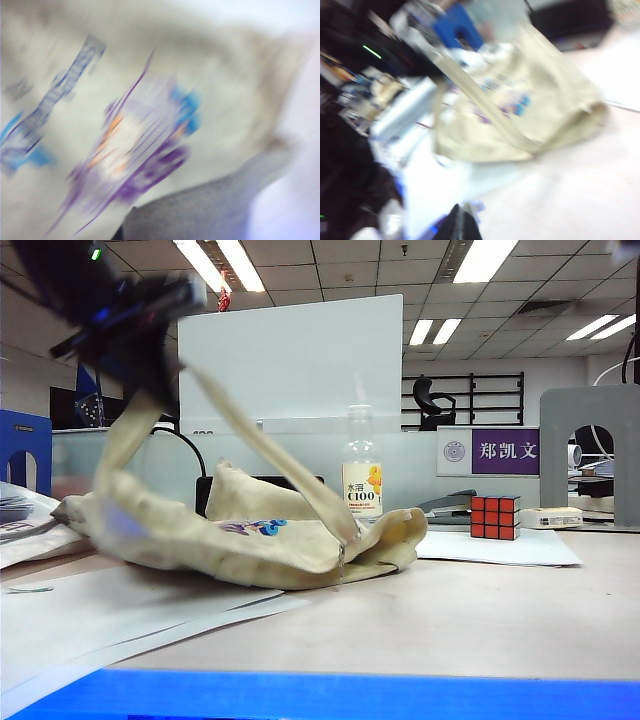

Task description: Take the glasses case out of the canvas bag and put it on the table.

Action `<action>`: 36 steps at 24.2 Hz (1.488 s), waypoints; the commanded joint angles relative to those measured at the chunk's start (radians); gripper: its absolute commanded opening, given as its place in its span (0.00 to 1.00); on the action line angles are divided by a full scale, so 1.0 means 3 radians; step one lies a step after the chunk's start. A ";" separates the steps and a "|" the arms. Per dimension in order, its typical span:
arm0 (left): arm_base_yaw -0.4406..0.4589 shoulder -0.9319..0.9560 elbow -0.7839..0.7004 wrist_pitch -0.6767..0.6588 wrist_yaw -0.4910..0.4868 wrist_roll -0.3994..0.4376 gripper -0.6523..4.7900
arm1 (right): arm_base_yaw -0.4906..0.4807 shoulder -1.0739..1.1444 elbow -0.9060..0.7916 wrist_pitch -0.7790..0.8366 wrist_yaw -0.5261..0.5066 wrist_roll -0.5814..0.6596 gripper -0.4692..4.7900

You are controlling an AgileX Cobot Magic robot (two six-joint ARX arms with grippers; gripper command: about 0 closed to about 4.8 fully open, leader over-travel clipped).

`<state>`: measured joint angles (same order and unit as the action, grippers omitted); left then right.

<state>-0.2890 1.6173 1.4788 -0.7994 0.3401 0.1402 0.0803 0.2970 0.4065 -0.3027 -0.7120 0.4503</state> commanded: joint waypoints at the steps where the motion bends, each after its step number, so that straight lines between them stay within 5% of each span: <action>1: -0.0065 -0.0015 0.0272 0.0220 0.0678 -0.0613 0.11 | 0.0200 0.0146 0.0014 0.0221 0.0337 -0.0296 0.08; 3: -0.0186 -0.0017 0.0478 0.0295 0.1022 -0.0900 0.11 | 0.0388 0.0519 0.0017 0.0367 0.0520 -0.0295 0.08; 11: -0.0774 -0.0075 0.0802 0.0320 0.1401 -0.1165 0.11 | 0.1400 0.2023 0.0100 0.1630 0.0820 -0.0488 0.08; 19: -0.0772 -0.0626 0.0802 0.1073 0.1474 -0.1760 0.11 | 0.1437 0.3450 0.0788 0.1822 0.0796 -0.1086 0.08; 20: -0.0772 -0.0659 0.0802 0.1082 0.1475 -0.1809 0.11 | 0.1437 0.3554 0.0857 0.1823 0.0796 -0.1130 0.14; 21: -0.0772 -0.0680 0.0802 0.1026 0.1476 -0.1815 0.11 | 0.1436 0.3684 0.0982 0.1821 0.0795 -0.1245 0.36; 23: -0.0772 -0.0683 0.0800 0.0782 0.1469 -0.1779 0.11 | 0.1438 0.3799 0.1197 0.1714 0.0762 -0.1343 0.48; 29: -0.0769 -0.0671 0.0768 0.0693 0.0983 -0.1531 0.11 | 0.1640 0.3904 0.1358 0.1108 0.0423 -0.1331 0.48; 32: -0.0768 -0.0671 0.0768 0.0704 0.0975 -0.1513 0.11 | 0.1873 0.3938 0.1350 0.0895 0.0702 -0.1656 0.48; 36: -0.0769 -0.0673 0.0768 0.0702 0.1219 -0.1525 0.11 | 0.1980 0.4041 0.1358 0.1259 0.0950 -0.1865 0.48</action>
<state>-0.5175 1.4208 1.7061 -0.6094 0.6655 -0.3225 0.6746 1.4986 0.8104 0.0196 -0.4438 -0.0959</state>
